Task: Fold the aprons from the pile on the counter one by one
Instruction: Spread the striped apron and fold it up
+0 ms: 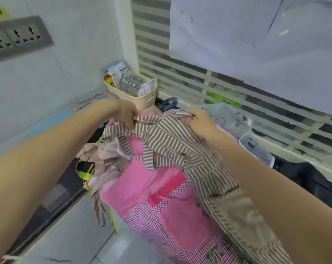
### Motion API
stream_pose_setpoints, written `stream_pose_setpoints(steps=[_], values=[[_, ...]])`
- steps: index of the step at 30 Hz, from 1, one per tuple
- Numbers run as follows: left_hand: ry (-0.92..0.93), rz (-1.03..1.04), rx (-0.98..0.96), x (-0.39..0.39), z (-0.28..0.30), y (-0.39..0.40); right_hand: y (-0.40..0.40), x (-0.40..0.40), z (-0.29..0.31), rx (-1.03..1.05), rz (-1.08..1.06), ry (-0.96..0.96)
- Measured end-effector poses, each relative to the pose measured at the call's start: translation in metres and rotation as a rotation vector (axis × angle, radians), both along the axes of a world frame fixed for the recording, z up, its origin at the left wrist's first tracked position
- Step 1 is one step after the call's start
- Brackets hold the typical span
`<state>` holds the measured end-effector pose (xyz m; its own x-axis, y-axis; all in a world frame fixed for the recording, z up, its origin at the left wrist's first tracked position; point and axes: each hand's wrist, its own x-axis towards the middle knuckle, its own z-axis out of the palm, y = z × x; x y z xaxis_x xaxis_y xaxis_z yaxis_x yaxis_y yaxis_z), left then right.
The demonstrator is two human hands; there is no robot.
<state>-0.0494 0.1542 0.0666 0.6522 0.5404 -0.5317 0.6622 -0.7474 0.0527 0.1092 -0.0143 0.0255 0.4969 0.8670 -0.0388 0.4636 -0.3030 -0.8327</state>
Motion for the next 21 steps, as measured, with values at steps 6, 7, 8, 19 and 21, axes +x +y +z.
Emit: stream_pose_setpoints(steps=[6, 7, 8, 19, 21], values=[[-0.613, 0.102, 0.34, 0.056, 0.008, 0.013, 0.04, 0.046, 0.006, -0.116, -0.439, -0.147], [-0.632, 0.115, 0.333, 0.058, 0.0, 0.012, 0.04, 0.044, 0.002, -0.144, -0.454, -0.239], [-0.633, 0.143, 0.328, 0.059, -0.008, 0.012, 0.038, 0.039, -0.003, -0.12, -0.44, -0.334], [-0.473, 0.753, -0.84, 0.042, -0.086, -0.003, 0.071, 0.027, -0.042, -0.405, -0.024, -0.31], [-0.529, 0.826, -0.862, 0.045, -0.087, -0.002, 0.071, 0.027, -0.047, -0.331, -0.075, -0.26]])
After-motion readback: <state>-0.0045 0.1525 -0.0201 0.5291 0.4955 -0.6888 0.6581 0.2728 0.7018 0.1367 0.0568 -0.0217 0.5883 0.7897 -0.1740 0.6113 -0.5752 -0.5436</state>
